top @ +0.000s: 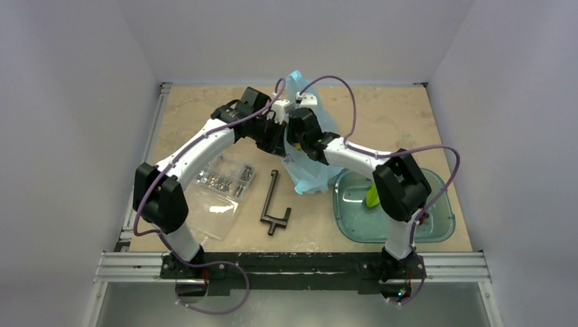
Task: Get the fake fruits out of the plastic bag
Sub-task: Take out the fake fruit from the plastic bag.
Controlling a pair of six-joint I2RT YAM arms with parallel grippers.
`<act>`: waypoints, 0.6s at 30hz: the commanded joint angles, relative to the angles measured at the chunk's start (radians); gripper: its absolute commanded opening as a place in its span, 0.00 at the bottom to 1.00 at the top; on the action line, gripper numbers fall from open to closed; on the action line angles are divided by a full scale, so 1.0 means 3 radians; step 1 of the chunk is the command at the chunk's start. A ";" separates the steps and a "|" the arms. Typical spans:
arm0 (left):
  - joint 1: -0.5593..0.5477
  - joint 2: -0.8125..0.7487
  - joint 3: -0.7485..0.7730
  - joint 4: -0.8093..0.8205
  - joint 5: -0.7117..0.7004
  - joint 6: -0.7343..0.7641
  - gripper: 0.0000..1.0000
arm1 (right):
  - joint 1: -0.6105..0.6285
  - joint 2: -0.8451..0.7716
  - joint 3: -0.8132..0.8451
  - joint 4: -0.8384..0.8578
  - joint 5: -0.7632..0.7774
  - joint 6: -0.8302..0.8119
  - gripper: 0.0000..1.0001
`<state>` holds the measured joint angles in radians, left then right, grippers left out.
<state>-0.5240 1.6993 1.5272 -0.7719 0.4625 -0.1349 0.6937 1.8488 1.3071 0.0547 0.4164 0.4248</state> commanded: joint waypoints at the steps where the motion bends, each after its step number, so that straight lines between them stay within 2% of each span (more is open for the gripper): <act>1: -0.0012 -0.0035 0.0043 0.0096 0.0147 -0.0052 0.00 | -0.0114 0.0251 0.0353 -0.0112 0.0543 -0.0194 0.34; 7: -0.0008 -0.0027 0.0048 0.0099 0.0149 -0.0052 0.00 | -0.0238 0.0631 0.0613 -0.0177 0.0810 -0.0369 0.48; 12: -0.0003 -0.0006 0.0053 0.0103 0.0163 -0.0057 0.00 | -0.0352 0.0838 0.0727 -0.0093 0.0928 -0.0516 0.68; 14: -0.0003 0.0006 0.0051 0.0104 0.0166 -0.0057 0.00 | -0.0389 0.0924 0.0754 0.0009 0.0864 -0.0627 0.78; 18: -0.0002 0.0006 0.0058 0.0099 0.0170 -0.0056 0.00 | -0.0442 0.1181 0.1017 0.0004 0.0670 -0.0761 0.88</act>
<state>-0.5240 1.7016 1.5272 -0.7643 0.4843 -0.1394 0.5755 2.1612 1.5230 0.0185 0.6350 0.2592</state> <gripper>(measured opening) 0.005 0.845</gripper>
